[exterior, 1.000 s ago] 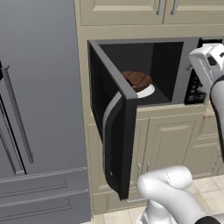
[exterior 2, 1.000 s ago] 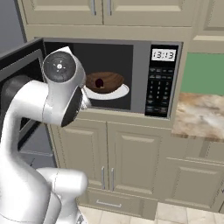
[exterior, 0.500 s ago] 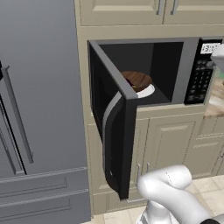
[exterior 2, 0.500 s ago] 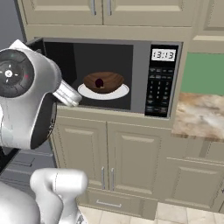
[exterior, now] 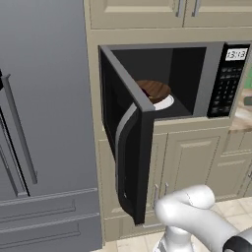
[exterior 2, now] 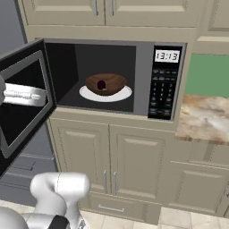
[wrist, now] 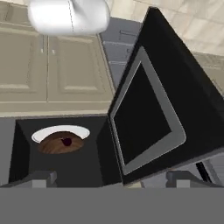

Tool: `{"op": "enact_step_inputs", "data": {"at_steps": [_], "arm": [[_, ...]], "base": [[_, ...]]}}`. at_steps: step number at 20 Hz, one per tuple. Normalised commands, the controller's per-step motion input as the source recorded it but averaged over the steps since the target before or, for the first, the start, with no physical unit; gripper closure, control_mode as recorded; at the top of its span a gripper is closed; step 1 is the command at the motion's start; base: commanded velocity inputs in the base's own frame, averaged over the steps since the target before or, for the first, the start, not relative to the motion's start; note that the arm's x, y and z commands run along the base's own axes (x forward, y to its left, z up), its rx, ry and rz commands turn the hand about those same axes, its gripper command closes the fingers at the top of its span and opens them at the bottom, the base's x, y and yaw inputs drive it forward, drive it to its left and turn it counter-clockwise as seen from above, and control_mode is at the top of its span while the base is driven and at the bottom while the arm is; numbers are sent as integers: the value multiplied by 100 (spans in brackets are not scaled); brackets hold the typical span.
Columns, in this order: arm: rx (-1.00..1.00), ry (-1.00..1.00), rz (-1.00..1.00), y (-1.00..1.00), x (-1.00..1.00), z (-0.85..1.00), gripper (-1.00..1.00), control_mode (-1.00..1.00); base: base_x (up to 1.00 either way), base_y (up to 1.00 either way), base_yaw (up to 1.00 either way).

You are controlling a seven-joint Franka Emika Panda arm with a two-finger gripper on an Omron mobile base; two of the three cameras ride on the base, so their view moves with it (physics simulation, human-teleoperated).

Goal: Pick the eggplant from the sink and place it in the bowl. Then pick the bowl and place it in the microwave. Then close the microwave door and press the start button.

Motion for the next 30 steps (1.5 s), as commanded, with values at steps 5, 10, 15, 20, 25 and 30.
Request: {"op": "enact_step_inputs", "data": {"at_steps": [5,10,15,20,25,30], "arm": [[-53,-10,37,38,-36,9,-100,-100],[-53,-1,37,49,0,-8,-100,-100],[-47,-15,35,38,-13,-3,-100,-100],[-47,-25,29,54,-30,0,-100,-100],[-48,-19,28,79,-6,-11,-100,-100],[-44,-11,25,80,7,-39,-100,-100]], "base": [[0,0,0],[0,0,0],[0,0,0],[0,0,0],[0,0,0],[0,0,0]]}}
